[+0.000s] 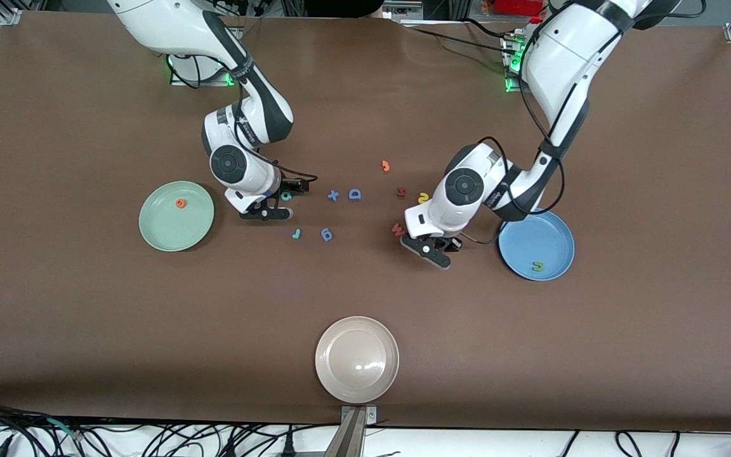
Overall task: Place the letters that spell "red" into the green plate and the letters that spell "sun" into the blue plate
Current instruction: 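Place the yellow letter on the blue plate while the right grasps cyan letter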
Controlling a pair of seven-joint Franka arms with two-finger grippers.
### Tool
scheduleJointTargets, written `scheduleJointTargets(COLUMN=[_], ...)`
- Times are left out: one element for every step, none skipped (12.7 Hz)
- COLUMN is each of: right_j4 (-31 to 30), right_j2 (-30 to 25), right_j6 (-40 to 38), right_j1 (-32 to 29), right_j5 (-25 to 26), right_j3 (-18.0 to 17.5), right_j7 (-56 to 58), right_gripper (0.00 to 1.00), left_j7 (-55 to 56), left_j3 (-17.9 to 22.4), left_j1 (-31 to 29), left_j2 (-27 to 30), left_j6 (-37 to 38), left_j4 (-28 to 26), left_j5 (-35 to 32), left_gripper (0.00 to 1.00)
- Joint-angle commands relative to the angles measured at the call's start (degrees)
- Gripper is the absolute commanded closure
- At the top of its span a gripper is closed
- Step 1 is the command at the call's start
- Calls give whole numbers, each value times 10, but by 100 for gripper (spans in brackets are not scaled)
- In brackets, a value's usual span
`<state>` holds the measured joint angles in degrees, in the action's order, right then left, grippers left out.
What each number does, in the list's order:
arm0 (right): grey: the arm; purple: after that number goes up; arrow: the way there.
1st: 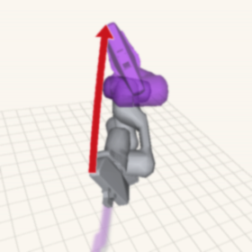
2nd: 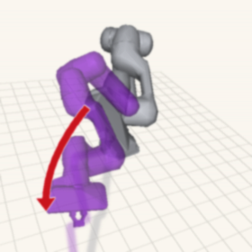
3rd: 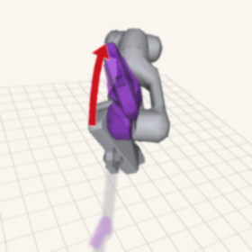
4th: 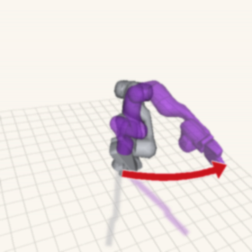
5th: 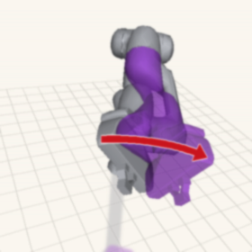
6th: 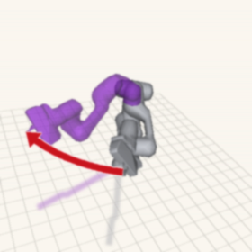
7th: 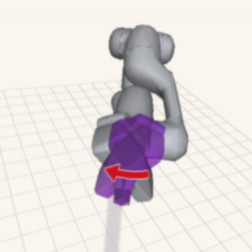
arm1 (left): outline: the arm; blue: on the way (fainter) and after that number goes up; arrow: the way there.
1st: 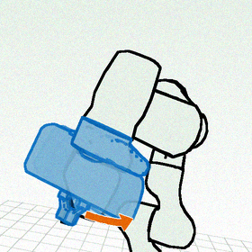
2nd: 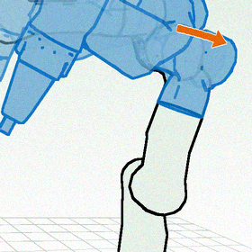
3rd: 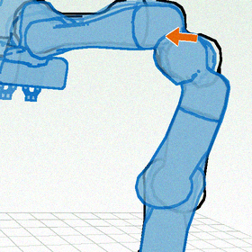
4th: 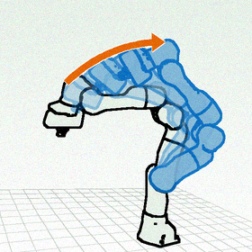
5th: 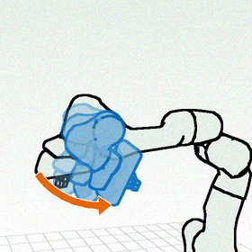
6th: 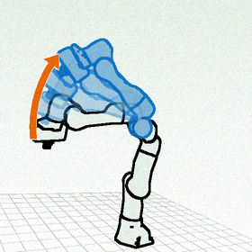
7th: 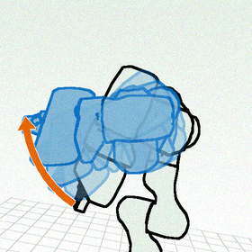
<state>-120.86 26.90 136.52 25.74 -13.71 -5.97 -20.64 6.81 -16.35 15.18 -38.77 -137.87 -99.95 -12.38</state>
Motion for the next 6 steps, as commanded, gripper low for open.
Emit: scheduleJointTargets(right_j4=[-12, -16, -16, -16, -16, -16], right_j2=[4, 7, 7, 6, 6, 7], right_j6=[30, 43, 50, 50, 50, 50], right_j1=[6, 8, 9, 12, 12, 12], right_j5=[2, 2, 4, 10, 13, 20], right_j3=[3, 3, 3, 3, 4, 4], right_j7=[-4, -10, -23, -26, -30, -33], right_gripper=[16, 20, 20, 21, 27, 28], left_j7=[-61, -113, -160, -194, -239, -285], left_j3=[-2, -2, -2, -2, -2, -2], left_j1=[-32, -58, -80, -101, -132, -161], left_j2=[44, 52, 57, 65, 68, 70], left_j6=[55, 73, 86, 98, 110, 114], left_j4=[-9, -9, -9, -10, -10, -12], left_j5=[-17, -16, -15, -15, -15, -15], left_gripper=[96, 94, 92, 90, 90, 90])
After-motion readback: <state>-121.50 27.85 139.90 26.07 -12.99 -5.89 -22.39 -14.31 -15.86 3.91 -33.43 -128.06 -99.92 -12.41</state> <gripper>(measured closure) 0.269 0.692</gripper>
